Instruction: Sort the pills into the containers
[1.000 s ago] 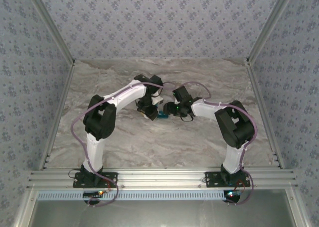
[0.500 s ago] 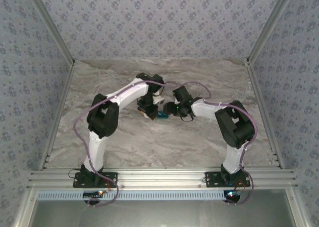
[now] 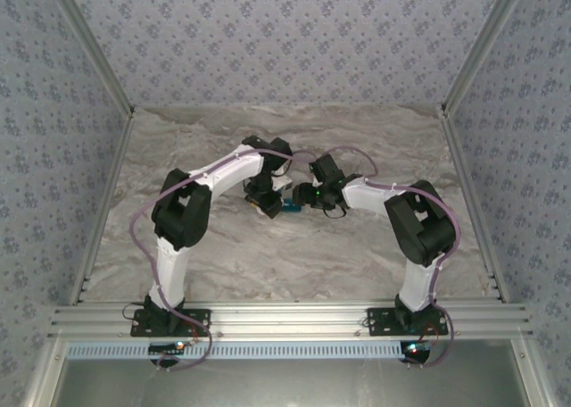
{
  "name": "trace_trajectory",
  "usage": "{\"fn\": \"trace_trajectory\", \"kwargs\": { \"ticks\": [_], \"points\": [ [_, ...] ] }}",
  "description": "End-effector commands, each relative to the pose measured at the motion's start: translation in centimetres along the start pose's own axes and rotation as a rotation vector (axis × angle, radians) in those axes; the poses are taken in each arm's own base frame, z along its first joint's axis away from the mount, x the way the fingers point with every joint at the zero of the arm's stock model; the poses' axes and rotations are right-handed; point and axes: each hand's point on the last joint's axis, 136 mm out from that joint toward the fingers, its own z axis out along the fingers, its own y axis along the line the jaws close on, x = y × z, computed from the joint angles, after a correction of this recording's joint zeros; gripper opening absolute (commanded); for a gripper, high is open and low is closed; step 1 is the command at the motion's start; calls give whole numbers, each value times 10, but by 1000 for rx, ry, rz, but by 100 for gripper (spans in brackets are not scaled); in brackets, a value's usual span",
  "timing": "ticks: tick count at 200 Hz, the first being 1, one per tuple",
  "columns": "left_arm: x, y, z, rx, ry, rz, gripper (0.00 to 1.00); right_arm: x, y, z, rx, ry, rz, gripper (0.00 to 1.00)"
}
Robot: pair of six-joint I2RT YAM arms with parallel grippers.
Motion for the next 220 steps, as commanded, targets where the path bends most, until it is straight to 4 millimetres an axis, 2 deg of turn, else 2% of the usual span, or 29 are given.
{"fn": "trace_trajectory", "kwargs": {
  "ticks": [1,104,220],
  "points": [
    [3,4,-9,-3,-39,-17,0,8,2,3,-20,29,15,66],
    [-6,0,-27,21,-204,-35,0,10,-1,5,-11,37,22,66],
    [5,-1,-13,34,-255,-57,0,6,-1,0,-4,30,24,66]
  ]
}}
